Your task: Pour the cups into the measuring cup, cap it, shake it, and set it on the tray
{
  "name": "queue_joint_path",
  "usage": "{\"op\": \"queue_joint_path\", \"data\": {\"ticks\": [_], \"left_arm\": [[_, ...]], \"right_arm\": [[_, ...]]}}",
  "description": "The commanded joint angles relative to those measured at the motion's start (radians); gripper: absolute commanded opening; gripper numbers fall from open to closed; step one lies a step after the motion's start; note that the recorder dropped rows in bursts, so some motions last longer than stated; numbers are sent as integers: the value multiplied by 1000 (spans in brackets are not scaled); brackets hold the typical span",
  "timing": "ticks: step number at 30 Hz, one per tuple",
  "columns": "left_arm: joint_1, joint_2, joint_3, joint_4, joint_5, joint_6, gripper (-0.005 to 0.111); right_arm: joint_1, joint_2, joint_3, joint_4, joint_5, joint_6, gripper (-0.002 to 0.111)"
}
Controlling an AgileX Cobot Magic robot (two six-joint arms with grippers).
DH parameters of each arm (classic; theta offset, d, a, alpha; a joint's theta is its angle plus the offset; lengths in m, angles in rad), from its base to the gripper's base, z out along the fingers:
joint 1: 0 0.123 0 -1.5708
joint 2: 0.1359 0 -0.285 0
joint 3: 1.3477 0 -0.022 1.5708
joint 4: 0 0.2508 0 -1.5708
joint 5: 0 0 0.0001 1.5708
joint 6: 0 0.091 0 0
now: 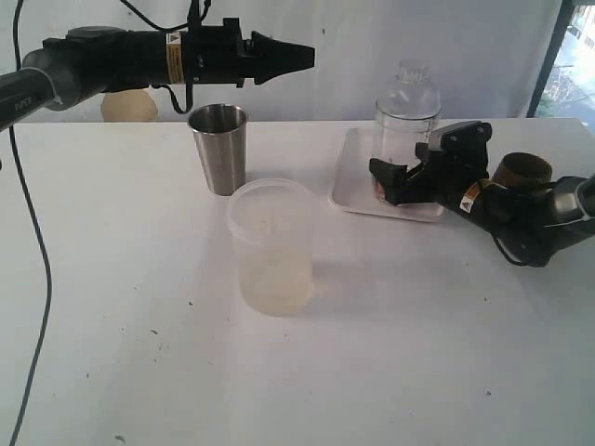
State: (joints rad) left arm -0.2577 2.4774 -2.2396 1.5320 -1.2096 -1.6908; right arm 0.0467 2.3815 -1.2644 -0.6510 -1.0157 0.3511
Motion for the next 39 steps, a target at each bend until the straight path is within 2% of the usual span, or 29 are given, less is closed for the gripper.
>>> {"op": "queue_joint_path", "data": {"ticks": [1, 4, 6, 8, 25, 33, 39], "left_arm": [[5, -10, -6, -4, -6, 3, 0], [5, -10, -6, -2, -6, 3, 0], [5, -10, -6, -2, -6, 3, 0], [5, -10, -6, 1, -6, 3, 0], [5, -10, -6, 46, 4, -5, 0], [5, -10, -6, 46, 12, -5, 0], [5, -10, -6, 46, 12, -5, 0]], "right_arm": [[-7, -7, -8, 28, -8, -7, 53], [-7, -7, -8, 79, -8, -5, 86], [-7, -11, -8, 54, -8, -5, 98], [-7, -15, -8, 50, -8, -5, 103], [-7, -139, -2, -14, 56, 23, 103], [-7, -219, -2, -14, 151, 38, 103], [-7, -269, -2, -24, 151, 109, 103]]}}
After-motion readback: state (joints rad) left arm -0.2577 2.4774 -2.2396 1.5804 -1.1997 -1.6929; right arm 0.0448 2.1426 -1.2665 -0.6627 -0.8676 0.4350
